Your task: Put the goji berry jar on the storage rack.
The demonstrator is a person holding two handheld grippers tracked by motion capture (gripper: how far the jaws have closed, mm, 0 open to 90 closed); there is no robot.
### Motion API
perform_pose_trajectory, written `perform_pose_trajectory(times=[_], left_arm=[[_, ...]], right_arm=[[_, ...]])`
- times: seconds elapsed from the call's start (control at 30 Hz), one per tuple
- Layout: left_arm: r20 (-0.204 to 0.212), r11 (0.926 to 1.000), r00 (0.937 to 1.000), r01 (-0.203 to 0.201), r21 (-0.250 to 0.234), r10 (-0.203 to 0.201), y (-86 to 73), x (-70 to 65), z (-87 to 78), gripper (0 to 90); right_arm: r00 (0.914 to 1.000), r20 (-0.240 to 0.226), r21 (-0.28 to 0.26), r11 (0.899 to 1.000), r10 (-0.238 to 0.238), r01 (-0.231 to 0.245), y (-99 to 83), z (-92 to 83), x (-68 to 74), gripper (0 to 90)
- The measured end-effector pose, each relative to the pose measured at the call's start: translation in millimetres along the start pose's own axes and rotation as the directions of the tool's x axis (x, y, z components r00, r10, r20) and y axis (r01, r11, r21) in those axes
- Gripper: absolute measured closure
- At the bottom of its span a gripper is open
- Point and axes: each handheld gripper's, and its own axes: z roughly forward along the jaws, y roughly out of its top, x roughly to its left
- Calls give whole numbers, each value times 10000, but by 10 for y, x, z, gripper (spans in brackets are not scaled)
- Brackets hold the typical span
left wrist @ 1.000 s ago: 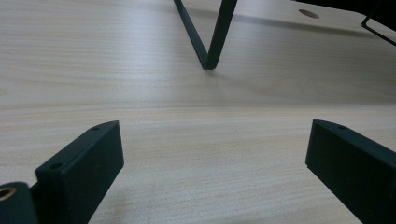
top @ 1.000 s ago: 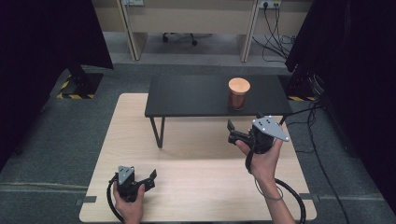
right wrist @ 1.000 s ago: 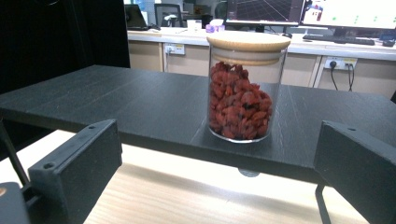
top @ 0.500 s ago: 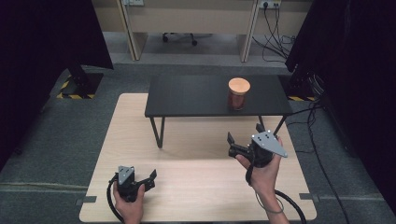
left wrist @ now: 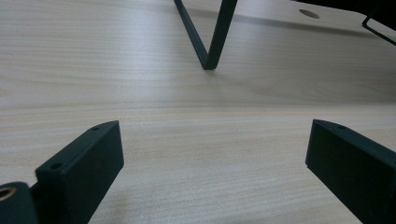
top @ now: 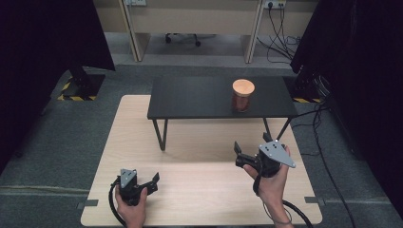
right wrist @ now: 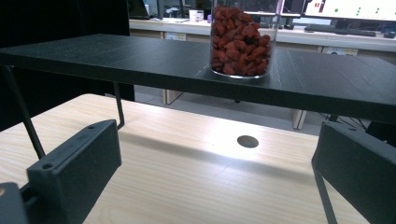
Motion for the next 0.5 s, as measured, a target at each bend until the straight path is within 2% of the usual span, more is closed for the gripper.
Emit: perform_pose_trajectory(times=[0.5], left_arm=[[-14,10000,10000,-5,-12,5,-2,-4,-1,34]], right_arm=[[9998,177,276,9996,65,-70,-375,-72,-38,6]])
